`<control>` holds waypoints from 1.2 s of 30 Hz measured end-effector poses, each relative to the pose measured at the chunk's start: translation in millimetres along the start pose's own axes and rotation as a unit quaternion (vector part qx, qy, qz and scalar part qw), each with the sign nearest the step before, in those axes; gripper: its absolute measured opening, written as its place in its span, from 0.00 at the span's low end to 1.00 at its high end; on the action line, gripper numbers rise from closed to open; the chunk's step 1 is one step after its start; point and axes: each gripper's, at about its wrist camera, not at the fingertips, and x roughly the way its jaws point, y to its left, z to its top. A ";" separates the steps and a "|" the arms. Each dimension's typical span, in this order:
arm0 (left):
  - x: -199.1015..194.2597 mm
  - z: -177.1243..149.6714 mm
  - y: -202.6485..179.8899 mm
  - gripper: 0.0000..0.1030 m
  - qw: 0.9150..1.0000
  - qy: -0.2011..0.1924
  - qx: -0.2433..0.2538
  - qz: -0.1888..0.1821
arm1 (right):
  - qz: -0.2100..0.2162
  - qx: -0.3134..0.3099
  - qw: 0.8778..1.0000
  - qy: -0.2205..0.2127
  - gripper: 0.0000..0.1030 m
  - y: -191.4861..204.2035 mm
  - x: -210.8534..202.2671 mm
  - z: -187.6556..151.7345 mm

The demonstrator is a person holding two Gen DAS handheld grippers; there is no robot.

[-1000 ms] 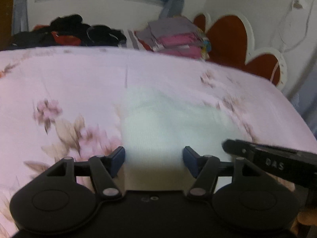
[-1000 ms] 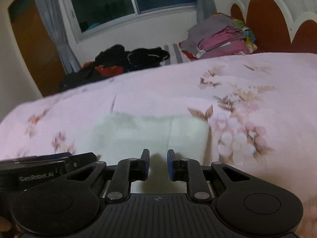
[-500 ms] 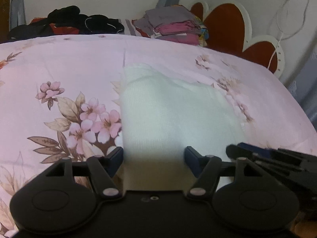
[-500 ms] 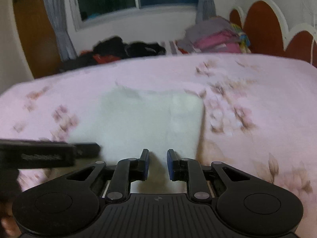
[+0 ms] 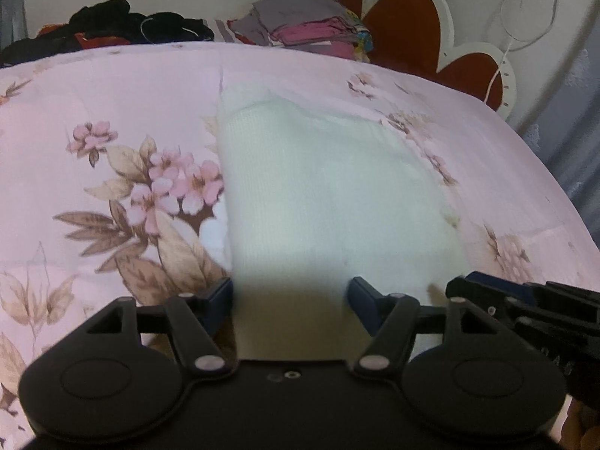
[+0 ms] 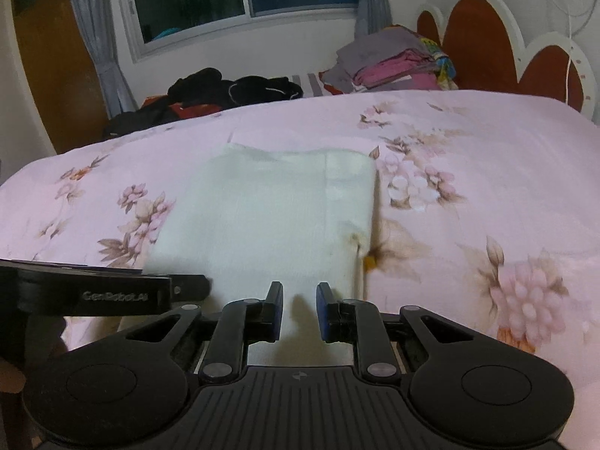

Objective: Fold small clothes

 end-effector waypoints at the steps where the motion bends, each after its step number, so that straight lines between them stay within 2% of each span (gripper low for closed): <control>1: -0.5 -1.8 -0.2 0.65 1.000 0.002 0.003 -0.002 | -0.008 -0.006 1.000 0.006 0.18 2.2 0.0 -3.9; 5: -2.0 -8.1 0.6 0.65 1.000 0.005 0.012 -0.012 | -0.032 0.002 0.999 0.027 0.18 -2.1 0.7 -19.7; 13: -0.4 -15.8 -2.8 0.65 0.999 0.006 0.024 -0.024 | -0.064 0.008 0.997 0.031 0.18 -4.1 -8.1 -40.3; 18: 1.8 -17.2 -7.8 0.67 0.999 0.006 0.027 -0.024 | -0.064 0.024 0.997 0.035 0.18 -11.3 -9.1 -39.5; 24: 2.3 -18.7 -12.3 0.68 1.000 0.004 0.022 -0.016 | -0.041 0.026 0.998 0.031 0.18 -17.0 -7.0 -41.6; 25: 2.8 -18.3 -14.0 0.68 1.000 0.004 0.021 -0.014 | -0.037 0.025 0.999 0.030 0.13 -18.3 -8.3 -40.9; 26: 3.0 -18.0 -15.0 0.68 1.000 0.005 0.019 -0.014 | -0.036 0.021 0.999 0.027 0.03 -19.1 -10.6 -39.6; 31: 3.8 -19.4 -22.6 0.68 1.000 0.002 0.012 -0.002 | -0.038 0.000 0.999 0.028 0.03 -24.1 -9.3 -37.2; 36: 3.5 -19.2 -24.7 0.69 1.000 0.005 0.015 0.004 | -0.022 0.010 0.999 0.036 0.03 -29.5 -5.2 -37.9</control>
